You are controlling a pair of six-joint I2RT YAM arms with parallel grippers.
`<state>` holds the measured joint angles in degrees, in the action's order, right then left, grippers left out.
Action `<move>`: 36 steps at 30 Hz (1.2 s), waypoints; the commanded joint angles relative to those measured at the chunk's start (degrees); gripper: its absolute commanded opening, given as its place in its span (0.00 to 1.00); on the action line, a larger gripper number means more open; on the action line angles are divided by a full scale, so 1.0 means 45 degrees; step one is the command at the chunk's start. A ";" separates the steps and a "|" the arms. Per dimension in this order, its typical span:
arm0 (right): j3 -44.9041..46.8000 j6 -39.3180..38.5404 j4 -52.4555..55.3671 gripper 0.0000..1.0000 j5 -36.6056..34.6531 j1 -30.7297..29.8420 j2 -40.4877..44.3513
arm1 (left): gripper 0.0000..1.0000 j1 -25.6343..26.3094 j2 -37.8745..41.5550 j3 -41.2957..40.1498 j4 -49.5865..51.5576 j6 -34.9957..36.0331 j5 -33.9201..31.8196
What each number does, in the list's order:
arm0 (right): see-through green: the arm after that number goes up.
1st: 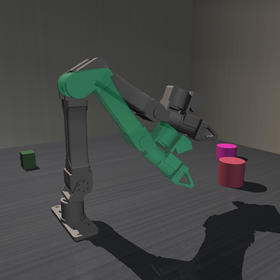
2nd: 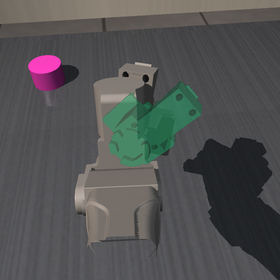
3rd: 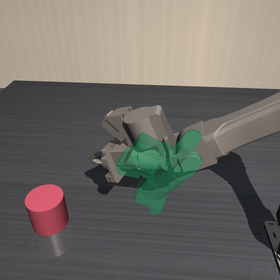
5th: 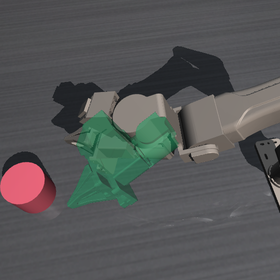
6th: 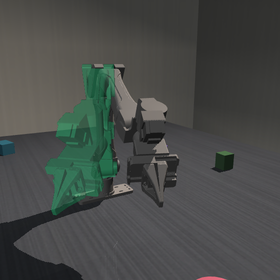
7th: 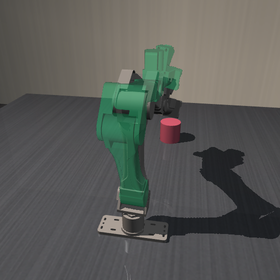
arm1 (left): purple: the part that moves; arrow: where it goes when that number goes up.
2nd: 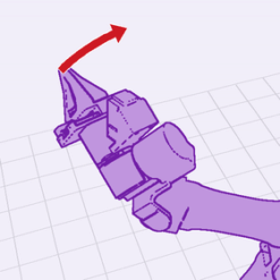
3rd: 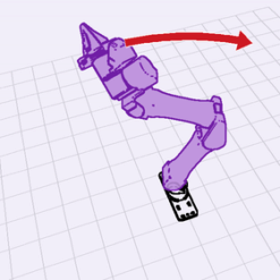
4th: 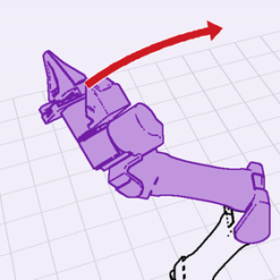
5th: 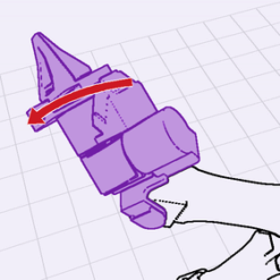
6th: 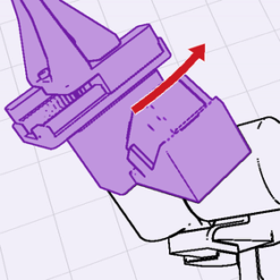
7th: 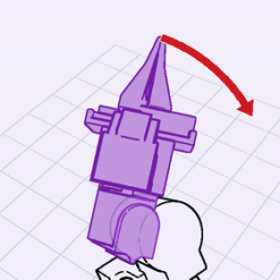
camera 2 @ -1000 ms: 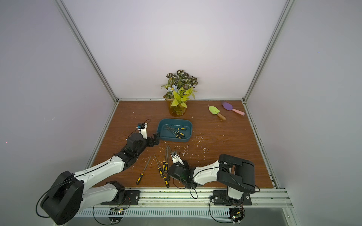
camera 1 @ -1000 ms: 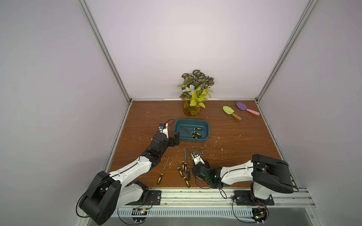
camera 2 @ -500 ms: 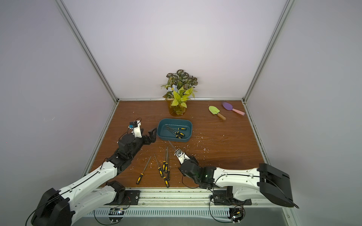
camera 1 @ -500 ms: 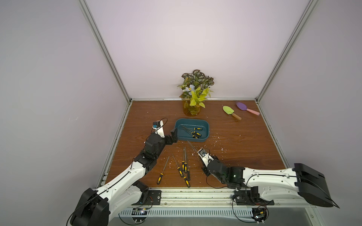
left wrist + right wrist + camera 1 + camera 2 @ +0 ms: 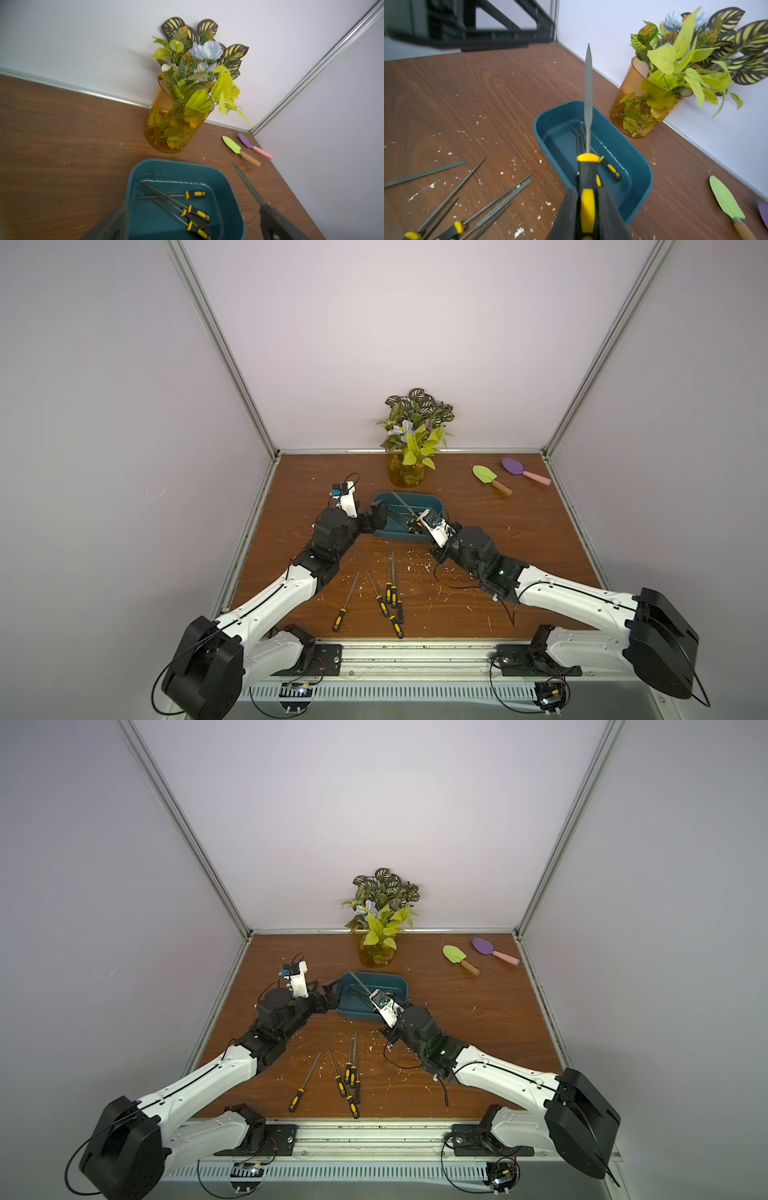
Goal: Put the file tool into the storage box
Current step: Place the file tool in the storage box.
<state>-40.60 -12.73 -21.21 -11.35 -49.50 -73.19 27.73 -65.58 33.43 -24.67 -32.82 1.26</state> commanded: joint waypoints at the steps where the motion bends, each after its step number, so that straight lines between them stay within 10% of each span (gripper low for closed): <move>1: -0.0806 -0.1131 -0.0913 0.04 0.1979 0.1067 -0.0773 | 1.00 -0.0121 -0.0354 -0.0249 -0.0291 0.0120 0.0308; 13: -0.2839 -0.2192 -0.1909 0.03 0.5327 0.3239 -0.5455 | 1.00 -0.0124 0.0348 -0.1199 -0.0550 0.0520 -0.0636; 36: -0.3962 -0.3817 -0.1419 0.08 0.4610 0.3432 -0.7582 | 1.00 -0.0125 0.0424 -0.1257 -0.0364 0.0870 -0.1153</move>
<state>-56.40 -28.51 -26.30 9.65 -34.37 -106.78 27.68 -64.23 28.18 -25.63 -29.76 -3.27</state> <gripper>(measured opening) 0.187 0.997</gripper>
